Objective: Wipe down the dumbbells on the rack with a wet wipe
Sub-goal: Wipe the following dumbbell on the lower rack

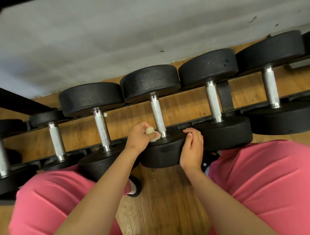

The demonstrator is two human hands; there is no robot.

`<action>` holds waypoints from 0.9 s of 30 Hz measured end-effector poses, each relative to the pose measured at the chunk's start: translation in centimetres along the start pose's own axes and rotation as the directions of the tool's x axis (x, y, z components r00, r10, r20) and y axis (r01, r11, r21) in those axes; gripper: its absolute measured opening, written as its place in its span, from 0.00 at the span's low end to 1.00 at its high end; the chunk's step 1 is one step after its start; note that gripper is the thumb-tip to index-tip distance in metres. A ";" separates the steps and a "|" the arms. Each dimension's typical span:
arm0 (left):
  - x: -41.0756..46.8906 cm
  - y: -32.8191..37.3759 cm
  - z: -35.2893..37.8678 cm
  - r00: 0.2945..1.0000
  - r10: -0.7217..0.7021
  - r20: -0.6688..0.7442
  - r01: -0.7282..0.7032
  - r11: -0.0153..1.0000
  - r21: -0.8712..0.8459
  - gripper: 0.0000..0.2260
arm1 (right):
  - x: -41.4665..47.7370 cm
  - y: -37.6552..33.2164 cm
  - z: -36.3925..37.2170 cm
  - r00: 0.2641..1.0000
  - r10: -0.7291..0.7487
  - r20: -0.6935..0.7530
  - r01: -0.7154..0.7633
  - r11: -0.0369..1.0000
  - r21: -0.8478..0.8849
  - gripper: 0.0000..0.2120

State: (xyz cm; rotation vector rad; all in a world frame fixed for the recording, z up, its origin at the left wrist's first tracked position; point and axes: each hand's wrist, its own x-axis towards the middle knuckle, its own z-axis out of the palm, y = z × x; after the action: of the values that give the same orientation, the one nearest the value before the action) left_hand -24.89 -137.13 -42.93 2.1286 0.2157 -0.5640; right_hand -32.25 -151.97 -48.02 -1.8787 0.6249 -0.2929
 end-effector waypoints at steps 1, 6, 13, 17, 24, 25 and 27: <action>-1.1 -0.4 -0.2 0.999 0.012 -0.044 -0.016 0.995 -0.095 0.09 | 0.0 -0.1 0.0 1.000 0.000 0.004 0.000 1.000 -0.010 0.13; -6.5 -2.9 0.3 0.949 0.106 -0.296 -0.186 0.949 -0.256 0.06 | 0.2 -0.2 -0.4 0.999 0.003 0.052 -0.001 0.999 -0.035 0.14; -9.5 -3.2 2.9 0.928 0.082 -0.362 -0.182 0.950 -0.253 0.09 | 2.3 -1.0 -2.2 0.854 0.428 0.297 -0.516 0.774 0.368 0.17; -9.6 -1.2 4.1 0.882 0.164 -0.443 -0.247 0.959 -0.137 0.08 | 2.2 -1.8 -3.5 0.837 0.433 0.335 -0.532 0.787 0.311 0.15; -8.7 2.1 6.0 0.858 0.446 -0.257 -0.415 0.895 0.165 0.10 | 0.6 -2.1 -3.1 0.931 0.202 0.304 -0.234 0.969 0.073 0.11; -8.6 2.5 6.3 0.859 0.471 -0.200 -0.435 0.878 0.198 0.10 | 0.7 -2.0 -3.1 0.924 0.222 0.310 -0.260 0.962 0.087 0.11; -8.5 3.0 6.7 0.854 0.508 -0.111 -0.469 0.845 0.256 0.10 | 0.8 -2.3 -3.2 0.909 0.244 0.337 -0.301 0.945 0.128 0.09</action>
State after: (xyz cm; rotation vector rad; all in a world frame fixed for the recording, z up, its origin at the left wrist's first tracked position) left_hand -33.41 -143.86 -40.09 2.3303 -0.3108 -0.0967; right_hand -32.45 -154.33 -44.77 -1.5958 0.6102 0.1341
